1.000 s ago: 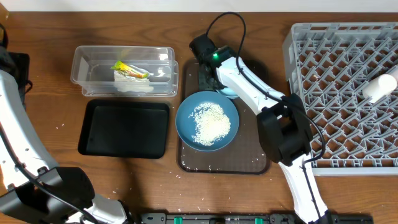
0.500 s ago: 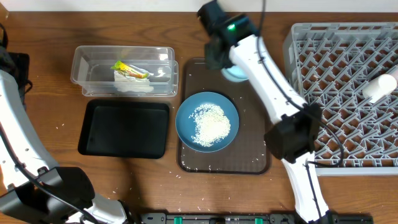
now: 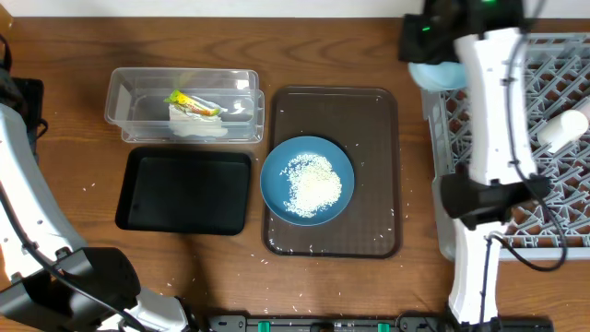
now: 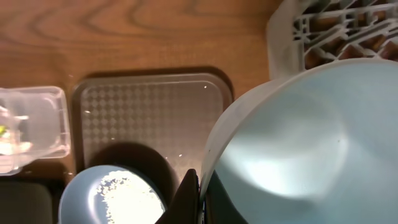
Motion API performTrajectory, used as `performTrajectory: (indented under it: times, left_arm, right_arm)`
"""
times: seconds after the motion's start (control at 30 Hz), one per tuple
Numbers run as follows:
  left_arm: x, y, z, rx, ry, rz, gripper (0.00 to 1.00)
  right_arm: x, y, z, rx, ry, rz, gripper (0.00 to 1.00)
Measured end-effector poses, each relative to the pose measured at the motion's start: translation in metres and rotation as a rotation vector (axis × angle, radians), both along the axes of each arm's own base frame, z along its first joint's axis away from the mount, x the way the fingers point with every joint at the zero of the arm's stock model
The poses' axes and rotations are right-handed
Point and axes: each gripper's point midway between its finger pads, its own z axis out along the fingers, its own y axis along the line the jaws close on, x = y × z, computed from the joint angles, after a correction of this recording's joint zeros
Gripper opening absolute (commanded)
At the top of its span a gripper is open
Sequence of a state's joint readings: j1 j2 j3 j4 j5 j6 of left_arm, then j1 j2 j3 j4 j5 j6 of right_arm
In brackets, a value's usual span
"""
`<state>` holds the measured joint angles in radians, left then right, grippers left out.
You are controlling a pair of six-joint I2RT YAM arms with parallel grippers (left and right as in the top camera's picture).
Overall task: Sort waste into correct bins and load items into the dishwasher rack
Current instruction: 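Lift the light blue bowl and carry it right over the rack, then lower the light blue bowl into the right side of the rack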
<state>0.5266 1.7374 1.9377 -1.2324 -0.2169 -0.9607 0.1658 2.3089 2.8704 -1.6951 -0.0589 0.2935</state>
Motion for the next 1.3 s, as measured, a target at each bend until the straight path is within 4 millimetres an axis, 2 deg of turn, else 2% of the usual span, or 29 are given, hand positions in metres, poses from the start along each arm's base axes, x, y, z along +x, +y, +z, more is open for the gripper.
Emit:
performTrajectory:
  times: [0.17, 0.3, 0.4, 0.5, 0.6, 0.73, 0.87, 1.03, 1.3]
  left_arm:
    - [0.000, 0.000, 0.000, 0.000, 0.000, 0.000, 0.92]
    - [0.000, 0.000, 0.000, 0.000, 0.000, 0.000, 0.92]
    - [0.000, 0.000, 0.000, 0.000, 0.000, 0.000, 0.92]
    - [0.000, 0.000, 0.000, 0.000, 0.000, 0.000, 0.92]
    - [0.000, 0.000, 0.000, 0.000, 0.000, 0.000, 0.92]
    - [0.000, 0.000, 0.000, 0.000, 0.000, 0.000, 0.92]
    - [0.000, 0.000, 0.000, 0.000, 0.000, 0.000, 0.92]
    - [0.000, 0.000, 0.000, 0.000, 0.000, 0.000, 0.92]
    - [0.000, 0.000, 0.000, 0.000, 0.000, 0.000, 0.92]
  right_arm:
    - [-0.014, -0.027, 0.037, 0.027, -0.075, 0.003, 0.01]
    - [-0.047, -0.046, 0.061, -0.017, -0.089, -0.002, 0.01]
    - [-0.081, -0.073, 0.068, -0.071, -0.064, -0.056, 0.01]
    - [-0.105, -0.113, 0.066, -0.106, -0.030, -0.161, 0.01]
    - [-0.121, -0.164, 0.058, -0.114, -0.002, -0.309, 0.01]
    - [-0.124, -0.216, 0.046, -0.067, -0.015, -0.405, 0.01]
    - [-0.117, -0.244, 0.033, 0.042, -0.070, -0.374, 0.01]
    - [-0.114, -0.268, 0.016, 0.202, -0.172, -0.304, 0.01]
    - [-0.118, -0.323, 0.005, 0.384, -0.476, -0.249, 0.01]
